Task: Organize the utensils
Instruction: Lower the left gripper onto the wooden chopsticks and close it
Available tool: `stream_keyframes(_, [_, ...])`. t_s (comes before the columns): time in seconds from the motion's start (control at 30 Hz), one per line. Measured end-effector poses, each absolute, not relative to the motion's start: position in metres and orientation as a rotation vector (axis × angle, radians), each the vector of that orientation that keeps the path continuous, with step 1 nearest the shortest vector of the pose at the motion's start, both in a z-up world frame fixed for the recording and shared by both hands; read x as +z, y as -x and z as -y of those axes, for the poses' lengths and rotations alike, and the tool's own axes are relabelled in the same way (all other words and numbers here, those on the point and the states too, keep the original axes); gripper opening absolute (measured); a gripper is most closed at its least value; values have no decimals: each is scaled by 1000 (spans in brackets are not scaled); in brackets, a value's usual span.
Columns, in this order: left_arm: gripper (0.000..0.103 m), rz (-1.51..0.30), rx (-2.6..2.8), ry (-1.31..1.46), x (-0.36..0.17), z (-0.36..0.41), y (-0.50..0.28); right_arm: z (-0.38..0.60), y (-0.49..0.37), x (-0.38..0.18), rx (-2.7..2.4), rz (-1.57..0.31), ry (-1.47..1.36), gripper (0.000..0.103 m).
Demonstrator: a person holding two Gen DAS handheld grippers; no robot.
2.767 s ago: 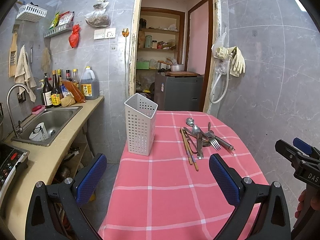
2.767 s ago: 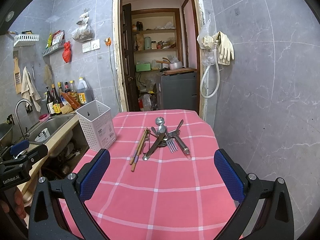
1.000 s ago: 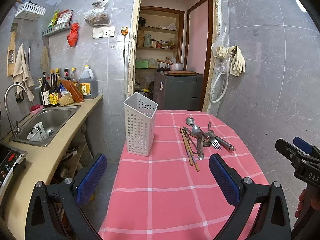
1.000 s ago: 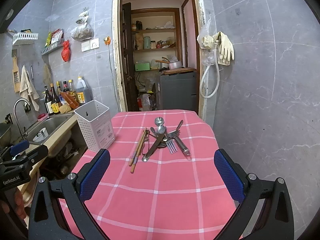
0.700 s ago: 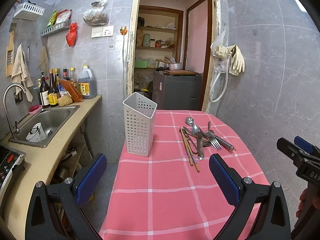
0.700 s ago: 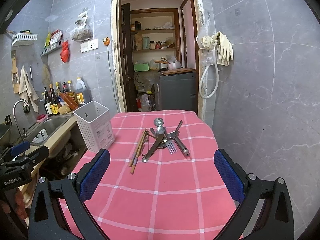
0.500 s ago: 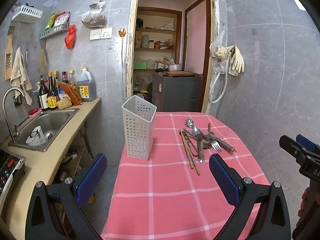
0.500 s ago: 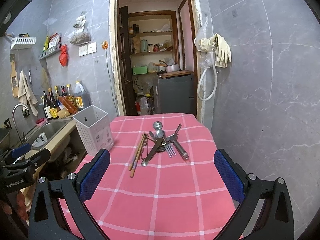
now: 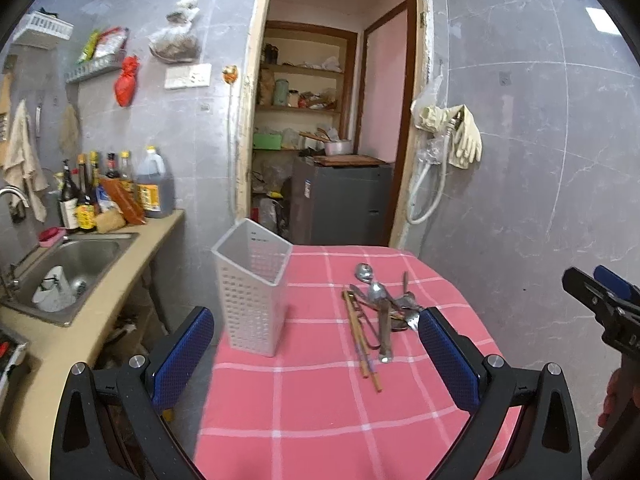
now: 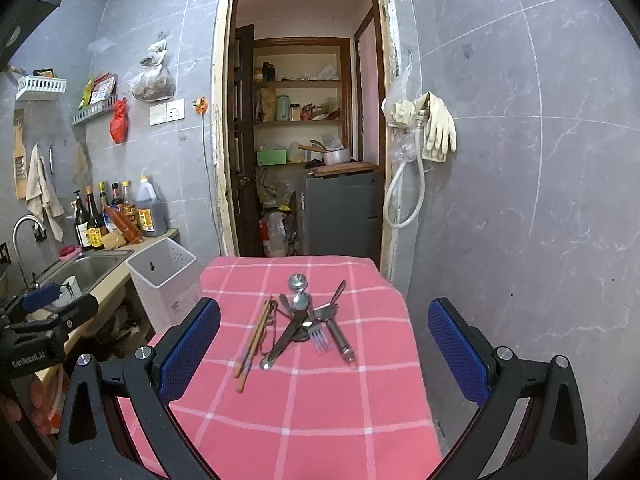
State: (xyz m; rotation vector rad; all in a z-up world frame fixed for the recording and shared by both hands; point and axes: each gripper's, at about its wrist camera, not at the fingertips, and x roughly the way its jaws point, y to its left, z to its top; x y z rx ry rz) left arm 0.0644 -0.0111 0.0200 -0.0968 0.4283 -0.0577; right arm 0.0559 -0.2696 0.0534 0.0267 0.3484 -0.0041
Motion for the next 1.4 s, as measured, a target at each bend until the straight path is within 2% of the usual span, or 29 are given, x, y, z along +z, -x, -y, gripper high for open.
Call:
stream_keyframes(0.17, [103,-484,-114,125,10,30,-98,292,-95,56,54,-372,-39,102])
stream_keyframes(0.37, [101,-540,-162,150,-8,55,-143,316,-164,37,144,-497,-7,102])
stream_keyframes(0.47, [94,-574,-169,139,-19,70,-172,326,-194,19,180,-549,1,102])
stream_keyframes(0.63, [75,-640,-170,139,-44,82,-221,337,-246,-12,221,-631,-40,100])
stream_keyframes(0.7, [67,-676,-168,139,-55,84,-239,338,-271,-29,261,-681,-66,90])
stream_keyframes(0.77, [62,-724,-154,147,-69,85,-261,336,-292,-45,288,-729,-76,65])
stream_keyframes(0.83, [56,-775,-124,171,-83,83,-277,333,-318,-65,323,-798,-100,53])
stream_keyframes(0.97, [45,-862,-74,191,-107,81,-304,320,-348,-98,367,-875,-93,38])
stream_keyframes(1.1, [31,-946,-69,206,-125,80,-326,306,-380,-129,410,-970,-119,33])
stream_keyframes(1.3, [26,-1053,-117,234,-140,77,-345,294,-417,-159,426,-1101,-146,29])
stream_keyframes(1.4, [23,-1098,-155,254,-146,78,-351,289,-426,-169,439,-1142,-160,24])
